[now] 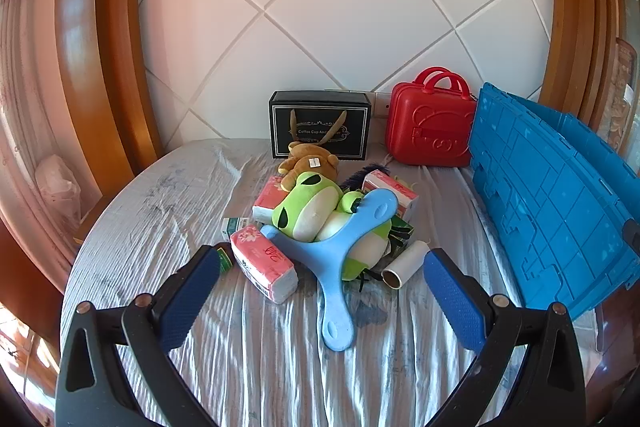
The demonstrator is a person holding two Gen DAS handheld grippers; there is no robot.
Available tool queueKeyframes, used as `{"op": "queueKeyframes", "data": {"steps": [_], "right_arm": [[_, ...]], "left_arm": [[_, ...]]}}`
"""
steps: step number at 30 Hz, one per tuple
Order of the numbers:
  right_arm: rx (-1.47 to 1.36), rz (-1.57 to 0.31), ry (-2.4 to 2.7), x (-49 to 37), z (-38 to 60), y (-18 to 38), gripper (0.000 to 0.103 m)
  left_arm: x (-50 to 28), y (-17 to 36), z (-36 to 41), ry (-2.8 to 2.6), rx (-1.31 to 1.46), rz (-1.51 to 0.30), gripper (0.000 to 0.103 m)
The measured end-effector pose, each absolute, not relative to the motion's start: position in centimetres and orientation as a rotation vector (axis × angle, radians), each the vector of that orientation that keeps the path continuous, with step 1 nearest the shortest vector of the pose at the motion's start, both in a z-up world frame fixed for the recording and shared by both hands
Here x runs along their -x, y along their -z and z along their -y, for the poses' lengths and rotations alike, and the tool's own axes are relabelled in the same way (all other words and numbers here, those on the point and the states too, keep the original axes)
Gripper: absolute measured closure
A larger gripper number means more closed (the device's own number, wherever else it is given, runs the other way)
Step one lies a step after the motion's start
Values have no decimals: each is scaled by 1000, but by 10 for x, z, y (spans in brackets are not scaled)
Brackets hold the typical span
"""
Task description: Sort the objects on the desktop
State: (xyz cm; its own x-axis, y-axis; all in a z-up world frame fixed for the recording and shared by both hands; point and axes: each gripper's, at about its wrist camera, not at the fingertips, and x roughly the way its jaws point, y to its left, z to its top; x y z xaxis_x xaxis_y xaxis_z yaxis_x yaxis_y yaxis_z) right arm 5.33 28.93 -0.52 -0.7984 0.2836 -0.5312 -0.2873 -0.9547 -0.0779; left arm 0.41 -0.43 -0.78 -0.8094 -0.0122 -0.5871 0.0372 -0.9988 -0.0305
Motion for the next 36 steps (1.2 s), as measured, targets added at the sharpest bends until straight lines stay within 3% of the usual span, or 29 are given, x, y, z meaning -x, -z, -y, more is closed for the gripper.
{"op": "queueKeyframes", "data": {"steps": [36], "right_arm": [[830, 3, -2761, -48, -289, 9, 0]], "left_arm": [[0, 6, 14, 2951, -981, -100, 0]]}}
